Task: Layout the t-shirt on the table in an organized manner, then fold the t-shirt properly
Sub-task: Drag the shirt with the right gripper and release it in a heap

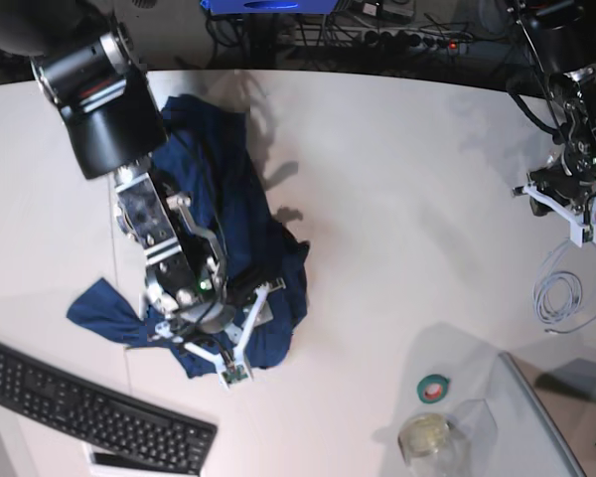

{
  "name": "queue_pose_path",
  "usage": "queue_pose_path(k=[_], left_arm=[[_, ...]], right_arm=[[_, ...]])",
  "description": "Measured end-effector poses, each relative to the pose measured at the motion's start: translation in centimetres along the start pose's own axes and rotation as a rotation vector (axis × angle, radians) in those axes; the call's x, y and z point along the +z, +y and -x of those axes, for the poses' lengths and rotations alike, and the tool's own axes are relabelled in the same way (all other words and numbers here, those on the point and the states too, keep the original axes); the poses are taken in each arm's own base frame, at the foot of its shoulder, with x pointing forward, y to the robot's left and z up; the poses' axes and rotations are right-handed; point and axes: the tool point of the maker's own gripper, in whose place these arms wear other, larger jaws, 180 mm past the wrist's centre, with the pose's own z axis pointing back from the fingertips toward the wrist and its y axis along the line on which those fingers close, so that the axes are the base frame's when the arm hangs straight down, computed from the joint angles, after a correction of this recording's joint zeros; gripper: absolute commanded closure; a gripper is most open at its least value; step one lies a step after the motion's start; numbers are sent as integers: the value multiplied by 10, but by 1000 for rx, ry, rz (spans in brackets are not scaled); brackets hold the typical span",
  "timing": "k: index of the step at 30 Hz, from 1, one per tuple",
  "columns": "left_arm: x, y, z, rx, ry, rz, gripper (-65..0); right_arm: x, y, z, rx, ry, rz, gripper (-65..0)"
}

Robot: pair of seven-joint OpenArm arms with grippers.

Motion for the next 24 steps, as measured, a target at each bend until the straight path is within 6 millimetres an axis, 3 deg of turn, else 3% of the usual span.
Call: queue_pose_path(k=[3,8,10,12,13,15,18,21,24], left_arm=[[1,1,8,-4,16,-2,-201],[1,-3,16,1,25,5,-201],[1,-3,13,0,-11,6,-201],[2,-3,11,-3,-37,6,-201],[2,-4,13,1,-35,8,-201],[1,-7,18,8,-27,7,-201],[-1,-13,20,12,-22,21,-201],[-1,-13,16,12,-34,22,-201],[-1,-12,15,12,-37,20,-201]], right_arm=[[-21,-13,-15,12,-27,20,-365],[-47,-28,39,13,99,42,-354],[-50,-29,51,12,112,43,-258],[-49,-26,48,18,89,41,-45],[-45,-22,40,13,58,34,0],[-33,-11,25,9,-3,21,-23],[-1,18,3,36,-68,-60,0],[44,49,-29,101,-170,-174,0],[89,54,-60,121,-291,-181,0]])
